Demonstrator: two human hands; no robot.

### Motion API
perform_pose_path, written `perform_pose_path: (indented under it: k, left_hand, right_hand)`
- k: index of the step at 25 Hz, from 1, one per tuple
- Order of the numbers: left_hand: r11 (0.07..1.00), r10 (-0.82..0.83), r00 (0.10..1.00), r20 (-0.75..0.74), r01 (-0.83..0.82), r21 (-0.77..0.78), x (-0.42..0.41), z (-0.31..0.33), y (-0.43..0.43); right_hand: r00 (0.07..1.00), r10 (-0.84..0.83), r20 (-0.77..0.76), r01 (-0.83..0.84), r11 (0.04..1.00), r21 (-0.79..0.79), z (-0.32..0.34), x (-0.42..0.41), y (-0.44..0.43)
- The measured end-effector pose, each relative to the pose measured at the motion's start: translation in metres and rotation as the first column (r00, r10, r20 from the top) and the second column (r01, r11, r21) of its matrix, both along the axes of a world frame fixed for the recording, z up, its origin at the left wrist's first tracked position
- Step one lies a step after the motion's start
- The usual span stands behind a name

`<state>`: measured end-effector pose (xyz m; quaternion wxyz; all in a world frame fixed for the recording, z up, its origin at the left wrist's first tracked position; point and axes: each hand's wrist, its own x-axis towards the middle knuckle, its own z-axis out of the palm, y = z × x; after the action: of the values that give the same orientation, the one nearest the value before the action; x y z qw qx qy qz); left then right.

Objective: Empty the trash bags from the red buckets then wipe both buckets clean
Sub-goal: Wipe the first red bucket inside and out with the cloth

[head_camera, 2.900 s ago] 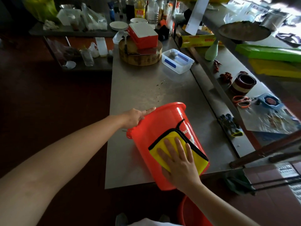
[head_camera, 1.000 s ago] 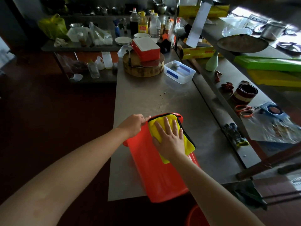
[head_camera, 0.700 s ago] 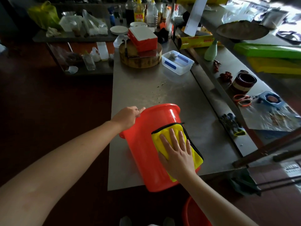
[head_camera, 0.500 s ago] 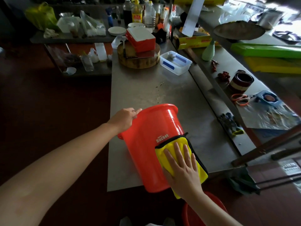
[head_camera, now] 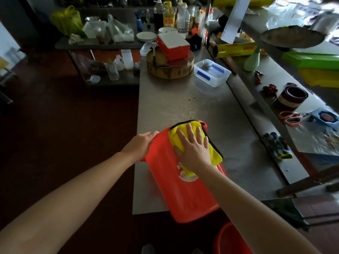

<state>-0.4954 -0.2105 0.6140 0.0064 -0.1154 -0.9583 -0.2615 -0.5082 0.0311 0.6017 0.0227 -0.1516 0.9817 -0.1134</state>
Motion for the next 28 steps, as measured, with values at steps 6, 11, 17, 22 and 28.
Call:
perform_pose_path:
  k: [6,11,17,22,28]
  left_hand:
    - [0.997,0.064,0.996,0.065,-0.060,-0.054,0.021,-0.008,-0.012]
    - [0.996,0.079,0.983,0.165,-0.070,-0.062,0.025,0.002,-0.013]
    - [0.994,0.070,0.997,-0.031,-0.072,-0.083,-0.029,0.030,0.082]
    - [0.973,0.186,0.982,0.019,-0.182,-0.141,-0.065,0.033,0.114]
    - [0.986,0.099,0.994,0.055,-0.105,0.130,-0.065,0.035,0.116]
  right_hand:
    - [0.990,0.072,-0.119,-0.068,0.997,0.041,-0.020,0.042,0.023]
    - [0.987,0.058,-0.152,-0.054,0.998,0.030,-0.042,0.102,0.076]
    - [0.990,0.072,-0.117,-0.068,0.997,0.037,-0.033,0.119,0.054]
    - [0.992,0.048,-0.119,-0.049,0.999,0.000,-0.033,0.120,0.055]
    - [0.992,-0.032,-0.124,0.030,0.999,-0.015,-0.025,0.091,0.067]
